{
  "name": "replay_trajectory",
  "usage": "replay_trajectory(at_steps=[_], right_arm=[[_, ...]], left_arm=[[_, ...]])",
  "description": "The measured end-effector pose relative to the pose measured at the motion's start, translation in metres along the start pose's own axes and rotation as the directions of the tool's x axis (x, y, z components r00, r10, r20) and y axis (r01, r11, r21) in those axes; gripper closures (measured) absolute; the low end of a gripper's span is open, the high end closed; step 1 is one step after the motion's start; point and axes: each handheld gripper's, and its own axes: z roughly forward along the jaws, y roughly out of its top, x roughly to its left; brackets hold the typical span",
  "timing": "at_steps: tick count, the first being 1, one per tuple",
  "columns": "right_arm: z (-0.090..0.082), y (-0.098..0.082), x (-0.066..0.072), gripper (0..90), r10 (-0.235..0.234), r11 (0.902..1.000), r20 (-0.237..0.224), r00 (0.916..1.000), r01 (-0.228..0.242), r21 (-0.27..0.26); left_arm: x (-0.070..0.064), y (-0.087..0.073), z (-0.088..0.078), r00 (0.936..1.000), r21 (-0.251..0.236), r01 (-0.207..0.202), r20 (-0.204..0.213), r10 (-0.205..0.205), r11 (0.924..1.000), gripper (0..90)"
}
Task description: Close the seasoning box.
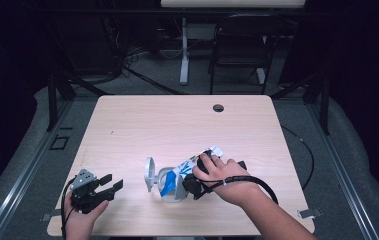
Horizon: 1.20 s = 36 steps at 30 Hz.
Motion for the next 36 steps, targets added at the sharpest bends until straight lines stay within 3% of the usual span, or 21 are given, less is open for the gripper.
replay_trajectory(at_steps=[16, 36], right_arm=[[0.0001, -0.0012, 0.0018, 63.6, 0.017, 0.9999, -0.002, 0.9999, -0.017, -0.002], [0.0041, -0.0071, 0.0085, 64.4, 0.128, 0.9903, -0.043, 0.9908, -0.130, -0.049]], left_arm=[[0.0001, -0.0004, 0.0001, 1.0000, 0.002, 0.000, -0.001, 0.000, 1.0000, 47.2], [-0.0002, -0.0014, 0.0016, 1.0000, 0.009, -0.003, -0.001, 0.003, 1.0000, 47.2]])
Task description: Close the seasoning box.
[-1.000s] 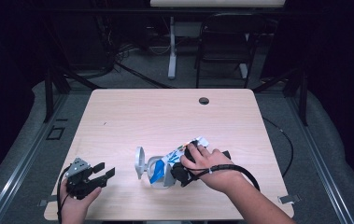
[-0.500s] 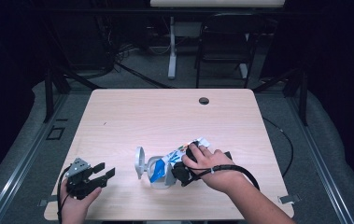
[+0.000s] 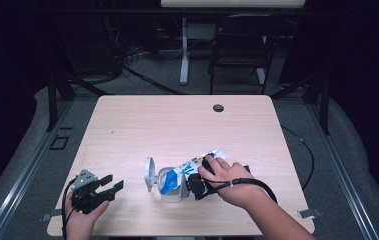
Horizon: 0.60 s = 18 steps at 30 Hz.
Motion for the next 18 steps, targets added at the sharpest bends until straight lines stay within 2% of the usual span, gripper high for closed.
replay_trajectory(at_steps=[6, 13, 18], right_arm=[[0.0009, -0.0024, 0.0030, 64.4, 0.044, 0.9987, -0.016, 0.9989, -0.044, -0.027], [0.0004, -0.0040, 0.0061, 64.7, 0.082, 0.9960, -0.028, 0.9963, -0.083, -0.033], [-0.0004, -0.0059, 0.0090, 64.7, 0.129, 0.9904, -0.051, 0.9903, -0.131, -0.043]], left_arm=[[0.0002, 0.0000, -0.0002, 1.0000, 0.001, 0.000, -0.002, 0.000, 1.0000, 47.2], [-0.0006, -0.0001, 0.0002, 1.0000, 0.001, -0.001, -0.003, 0.001, 1.0000, 47.2], [-0.0009, -0.0002, 0.0006, 1.0000, 0.001, 0.000, -0.004, 0.000, 1.0000, 47.2]])
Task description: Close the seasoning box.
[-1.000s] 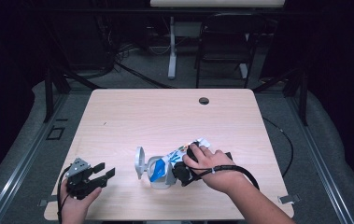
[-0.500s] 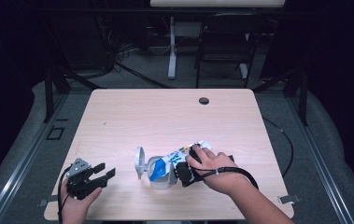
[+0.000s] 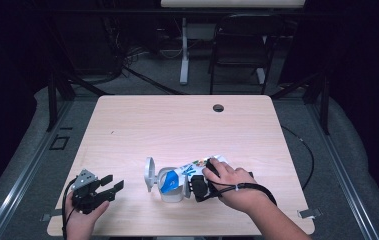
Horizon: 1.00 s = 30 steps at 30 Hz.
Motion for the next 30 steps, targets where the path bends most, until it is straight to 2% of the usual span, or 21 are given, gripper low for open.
replay_trajectory(at_steps=[7, 12, 14, 16, 22, 23, 28, 29, 30], right_arm=[[0.000, -0.002, 0.003, 64.8, 0.055, 0.9982, -0.017, 0.9983, -0.056, -0.023], [0.002, -0.005, 0.005, 65.2, 0.108, 0.9929, -0.031, 0.9937, -0.110, -0.046], [0.003, -0.005, 0.006, 65.3, 0.113, 0.9925, -0.028, 0.9932, -0.114, -0.044], [0.004, -0.007, 0.008, 65.3, 0.142, 0.9878, -0.041, 0.9890, -0.145, -0.059], [0.007, -0.009, 0.010, 65.4, 0.180, 0.9799, -0.053, 0.9823, -0.183, -0.078], [0.008, -0.010, 0.011, 65.4, 0.193, 0.9761, -0.058, 0.9794, -0.198, -0.089], [0.010, -0.012, 0.013, 65.4, 0.232, 0.9663, -0.072, 0.9700, -0.239, -0.097], [0.009, -0.012, 0.013, 65.4, 0.233, 0.9667, -0.070, 0.9699, -0.239, -0.092], [0.010, -0.012, 0.015, 65.4, 0.251, 0.9607, -0.081, 0.9646, -0.258, -0.102]], left_arm=[[-0.001, 0.000, 0.000, 1.0000, 0.002, -0.002, 0.000, 0.002, 1.0000, 47.2], [-0.001, 0.000, 0.000, 1.0000, 0.003, -0.002, -0.001, 0.002, 1.0000, 47.2], [0.000, -0.001, 0.000, 1.0000, 0.002, -0.001, 0.000, 0.001, 1.0000, 47.2], [0.000, -0.001, 0.001, 1.0000, 0.004, -0.003, 0.000, 0.003, 1.0000, 47.2], [-0.001, -0.001, 0.002, 1.0000, 0.007, -0.004, -0.001, 0.004, 1.0000, 47.2], [-0.001, -0.001, 0.002, 1.0000, 0.008, -0.004, -0.001, 0.004, 1.0000, 47.2], [0.000, -0.002, 0.002, 1.0000, 0.010, -0.002, -0.003, 0.002, 0.9999, 47.2], [0.000, -0.002, 0.002, 1.0000, 0.010, -0.002, -0.003, 0.002, 0.9999, 47.2], [0.000, -0.002, 0.002, 1.0000, 0.012, -0.003, -0.003, 0.003, 0.9999, 47.2]])
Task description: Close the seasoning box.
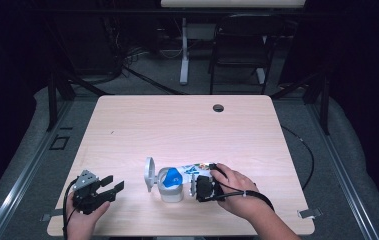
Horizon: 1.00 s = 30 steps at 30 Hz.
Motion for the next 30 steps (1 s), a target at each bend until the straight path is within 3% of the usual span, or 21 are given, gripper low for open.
replay_trajectory(at_steps=[9, 20, 30], right_arm=[[0.003, -0.006, 0.005, 65.7, 0.092, 0.9950, -0.011, 0.9957, -0.092, -0.037], [0.008, -0.013, 0.013, 65.8, 0.205, 0.9749, -0.044, 0.9779, -0.208, -0.080], [0.013, -0.016, 0.019, 65.9, 0.318, 0.9397, -0.093, 0.9437, -0.326, -0.103]], left_arm=[[0.003, 0.000, -0.003, 0.9999, -0.009, 0.013, -0.006, -0.013, 0.9999, 47.2], [0.003, 0.000, -0.004, 0.9998, -0.011, 0.016, -0.011, -0.016, 0.9998, 47.2], [0.006, 0.000, -0.005, 0.9998, -0.011, 0.017, -0.010, -0.017, 0.9998, 47.1]])
